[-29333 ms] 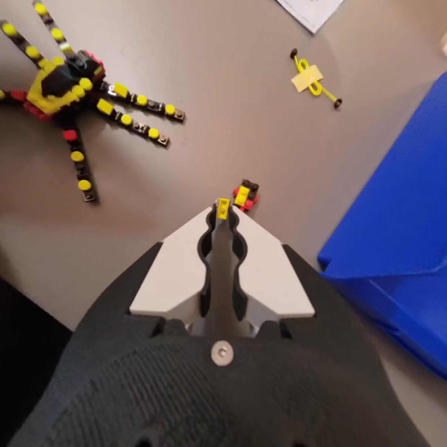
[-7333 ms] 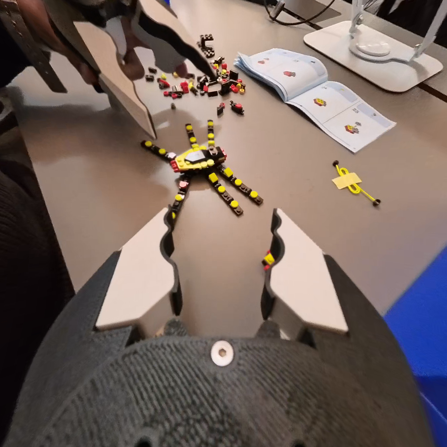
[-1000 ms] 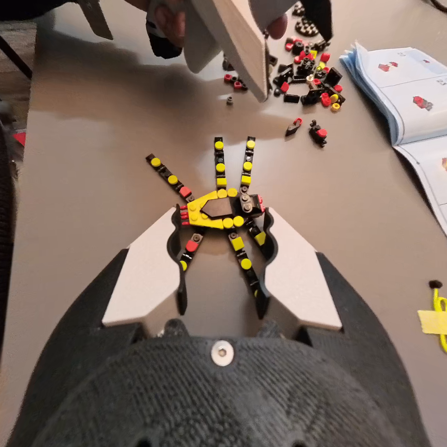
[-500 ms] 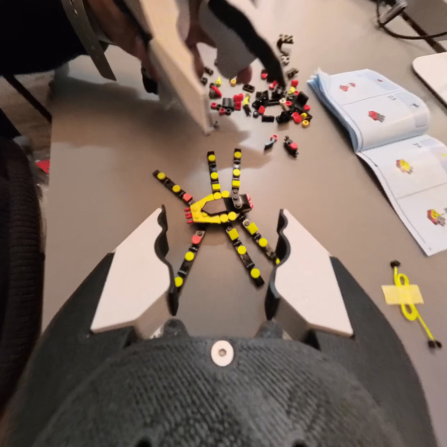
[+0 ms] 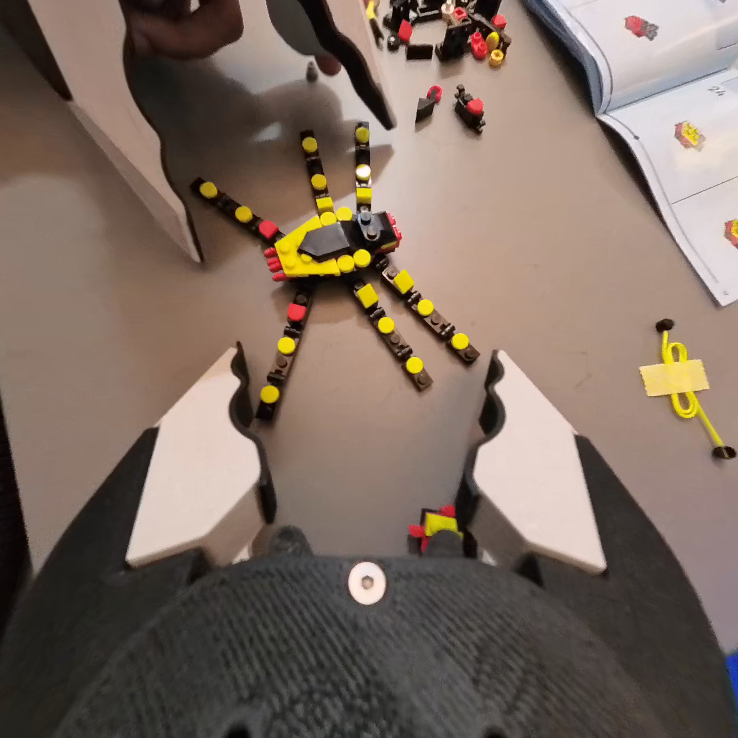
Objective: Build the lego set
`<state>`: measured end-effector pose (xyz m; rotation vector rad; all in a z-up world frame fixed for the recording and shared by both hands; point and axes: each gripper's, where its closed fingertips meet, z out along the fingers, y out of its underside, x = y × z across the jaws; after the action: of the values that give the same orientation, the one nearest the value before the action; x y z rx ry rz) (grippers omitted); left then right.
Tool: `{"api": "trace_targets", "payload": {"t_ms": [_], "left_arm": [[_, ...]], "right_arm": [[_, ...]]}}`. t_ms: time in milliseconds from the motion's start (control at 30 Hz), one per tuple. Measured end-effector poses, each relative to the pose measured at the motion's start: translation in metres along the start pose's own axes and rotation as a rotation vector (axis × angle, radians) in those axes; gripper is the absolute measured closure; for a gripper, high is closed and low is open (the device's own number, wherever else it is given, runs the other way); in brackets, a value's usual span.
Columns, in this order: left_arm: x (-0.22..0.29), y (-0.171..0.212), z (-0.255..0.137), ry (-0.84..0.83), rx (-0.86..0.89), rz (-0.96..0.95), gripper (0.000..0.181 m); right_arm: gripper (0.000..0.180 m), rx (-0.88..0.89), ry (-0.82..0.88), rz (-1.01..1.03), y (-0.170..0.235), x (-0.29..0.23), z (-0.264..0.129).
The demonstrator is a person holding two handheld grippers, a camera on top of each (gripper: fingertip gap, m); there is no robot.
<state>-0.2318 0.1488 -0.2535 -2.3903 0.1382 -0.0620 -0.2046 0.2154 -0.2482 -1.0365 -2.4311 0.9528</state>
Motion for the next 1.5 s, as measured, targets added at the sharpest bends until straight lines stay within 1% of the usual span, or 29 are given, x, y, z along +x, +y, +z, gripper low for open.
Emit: {"api": "trace_targets", "payload": {"t_ms": [67,133,200,367,600,733,900,1000,1100,1200,1367,1500], "left_arm": [[-0.003,0.002,0.001,-0.016,-0.007,0.009,0.059],[-0.002,0.003,0.001,-0.01,-0.009,0.009,0.061],[0.0,0.005,0.001,0.008,-0.021,0.002,0.066],[0.003,0.007,-0.002,0.019,-0.033,0.003,0.073],[0.004,0.022,-0.016,-0.008,-0.069,-0.029,0.075],[-0.004,0.027,-0.022,-0.023,-0.06,-0.057,0.076],[-0.007,0.03,-0.025,-0.024,-0.06,-0.066,0.076],[-0.005,0.028,-0.028,-0.011,-0.044,-0.065,0.076],[-0.011,0.026,-0.037,-0.018,-0.01,-0.082,0.078],[-0.018,0.028,-0.048,-0.011,0.035,-0.123,0.077],[-0.028,0.039,-0.054,-0.05,0.032,-0.142,0.079],[-0.03,0.038,-0.053,-0.047,0.049,-0.15,0.08]], "right_arm": [[0.065,-0.019,0.013,-0.019,0.003,0.002,0.002],[0.071,-0.014,-0.002,-0.019,0.002,0.001,0.003],[0.074,-0.016,-0.016,-0.012,0.002,-0.001,0.004],[0.076,-0.014,-0.024,-0.015,0.002,-0.003,0.004],[0.078,-0.027,-0.047,-0.058,-0.008,-0.014,0.012],[0.08,-0.028,-0.072,-0.078,-0.015,-0.023,0.018],[0.076,-0.025,-0.065,-0.085,-0.019,-0.025,0.019],[0.076,0.034,-0.076,-0.088,-0.031,-0.03,0.015],[0.078,0.116,-0.125,-0.084,-0.051,-0.04,0.013],[0.077,0.132,-0.161,-0.097,-0.062,-0.047,0.022],[0.079,0.089,-0.189,-0.122,-0.059,-0.053,0.038],[0.087,0.066,-0.181,-0.141,-0.055,-0.052,0.044]]}}
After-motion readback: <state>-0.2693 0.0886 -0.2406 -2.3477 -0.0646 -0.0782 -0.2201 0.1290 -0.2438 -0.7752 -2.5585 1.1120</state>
